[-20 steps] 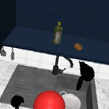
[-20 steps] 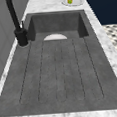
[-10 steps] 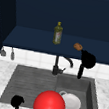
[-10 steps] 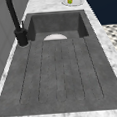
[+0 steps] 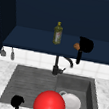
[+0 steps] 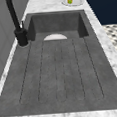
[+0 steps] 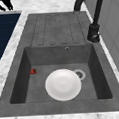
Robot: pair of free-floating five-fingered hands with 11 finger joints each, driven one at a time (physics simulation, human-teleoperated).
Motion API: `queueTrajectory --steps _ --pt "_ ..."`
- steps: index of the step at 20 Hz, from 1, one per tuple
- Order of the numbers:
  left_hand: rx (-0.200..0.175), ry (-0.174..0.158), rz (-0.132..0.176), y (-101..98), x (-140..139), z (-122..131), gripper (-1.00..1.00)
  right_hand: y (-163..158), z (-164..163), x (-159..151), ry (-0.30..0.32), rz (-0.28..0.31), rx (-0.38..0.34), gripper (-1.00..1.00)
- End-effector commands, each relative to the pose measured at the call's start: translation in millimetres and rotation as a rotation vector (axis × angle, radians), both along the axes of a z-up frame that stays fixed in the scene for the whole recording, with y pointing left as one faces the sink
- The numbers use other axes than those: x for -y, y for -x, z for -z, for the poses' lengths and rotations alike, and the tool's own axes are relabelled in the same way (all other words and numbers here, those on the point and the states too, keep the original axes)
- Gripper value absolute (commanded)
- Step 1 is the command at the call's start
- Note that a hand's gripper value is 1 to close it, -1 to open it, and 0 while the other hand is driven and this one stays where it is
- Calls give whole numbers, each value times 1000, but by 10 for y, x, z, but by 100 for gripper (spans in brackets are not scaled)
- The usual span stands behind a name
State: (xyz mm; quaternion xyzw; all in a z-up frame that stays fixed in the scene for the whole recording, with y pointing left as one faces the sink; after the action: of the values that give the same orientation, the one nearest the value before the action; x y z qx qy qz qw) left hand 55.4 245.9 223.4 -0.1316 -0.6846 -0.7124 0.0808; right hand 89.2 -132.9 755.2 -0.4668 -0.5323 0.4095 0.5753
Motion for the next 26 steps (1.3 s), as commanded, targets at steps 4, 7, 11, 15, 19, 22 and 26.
queueTrajectory --steps 4,7,11,15,19,22,26 --pt "0 0 0 0 0 0 0 -528 -73 -83 -3 0 -63 -100" --pt "0 0 0 0 0 0 0 -733 -51 -95 -5 -3 -99 -100" --pt "0 0 0 0 0 0 0 -992 15 -99 4 -10 -141 -100" --pt "0 0 0 0 0 0 0 -1167 -27 -135 -9 -23 -238 -100" --pt "0 0 0 0 0 0 0 -1335 -28 -118 -5 -40 -334 -100" --pt "0 0 0 0 0 0 0 -1563 -94 -77 -8 -62 -346 -100" --pt "0 0 0 0 0 0 0 -1842 -105 -28 -10 -85 -398 -100"
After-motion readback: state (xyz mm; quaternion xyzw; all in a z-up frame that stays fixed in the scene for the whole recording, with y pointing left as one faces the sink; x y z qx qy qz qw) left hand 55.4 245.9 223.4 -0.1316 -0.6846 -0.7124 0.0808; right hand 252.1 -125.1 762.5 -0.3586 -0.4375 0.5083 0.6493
